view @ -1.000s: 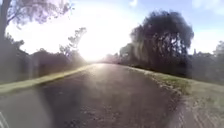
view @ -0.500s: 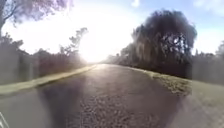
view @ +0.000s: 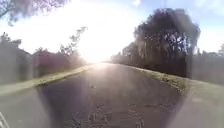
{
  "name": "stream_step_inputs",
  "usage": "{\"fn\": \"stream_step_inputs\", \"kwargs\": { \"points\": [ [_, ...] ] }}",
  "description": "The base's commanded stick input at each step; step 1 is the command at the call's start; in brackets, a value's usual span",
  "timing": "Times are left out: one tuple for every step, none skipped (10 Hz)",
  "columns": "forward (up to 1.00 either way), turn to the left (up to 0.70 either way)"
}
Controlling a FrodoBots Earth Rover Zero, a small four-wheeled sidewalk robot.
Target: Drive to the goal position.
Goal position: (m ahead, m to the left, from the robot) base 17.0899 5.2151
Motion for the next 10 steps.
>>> {"fn": "stream_step_inputs", "kwargs": {
  "points": [
    [1.00,-0.40],
    [1.00,0.00],
    [1.00,0.00],
    [1.00,0.00],
    [1.00,0.00],
    [1.00,0.00],
    [1.00,0.00],
    [1.00,0.00],
    [1.00,0.00],
    [1.00,0.00]
  ]
}}
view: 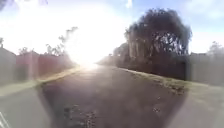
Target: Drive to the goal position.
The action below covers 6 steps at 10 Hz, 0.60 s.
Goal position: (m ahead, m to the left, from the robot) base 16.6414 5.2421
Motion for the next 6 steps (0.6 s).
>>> {"fn": "stream_step_inputs", "kwargs": {
  "points": [
    [1.00,0.00],
    [1.00,0.00],
    [1.00,0.00],
    [1.00,0.00],
    [1.00,0.00],
    [1.00,0.00]
  ]
}}
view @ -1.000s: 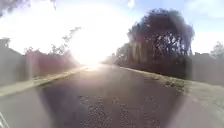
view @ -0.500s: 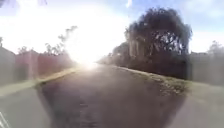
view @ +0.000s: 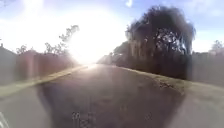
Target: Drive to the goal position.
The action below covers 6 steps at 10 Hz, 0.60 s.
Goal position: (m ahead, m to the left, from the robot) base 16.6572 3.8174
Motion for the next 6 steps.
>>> {"fn": "stream_step_inputs", "kwargs": {
  "points": [
    [1.00,0.00],
    [1.00,0.00],
    [1.00,0.00],
    [1.00,0.00],
    [1.00,0.00],
    [1.00,0.00]
  ]
}}
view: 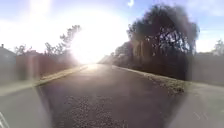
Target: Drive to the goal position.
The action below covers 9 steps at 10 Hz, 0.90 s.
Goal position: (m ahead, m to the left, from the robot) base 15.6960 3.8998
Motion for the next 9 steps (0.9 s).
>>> {"fn": "stream_step_inputs", "kwargs": {
  "points": [
    [1.00,0.00],
    [1.00,0.00],
    [1.00,0.00],
    [1.00,0.00],
    [1.00,0.00],
    [1.00,0.00],
    [1.00,0.00],
    [1.00,0.00],
    [1.00,0.00]
  ]
}}
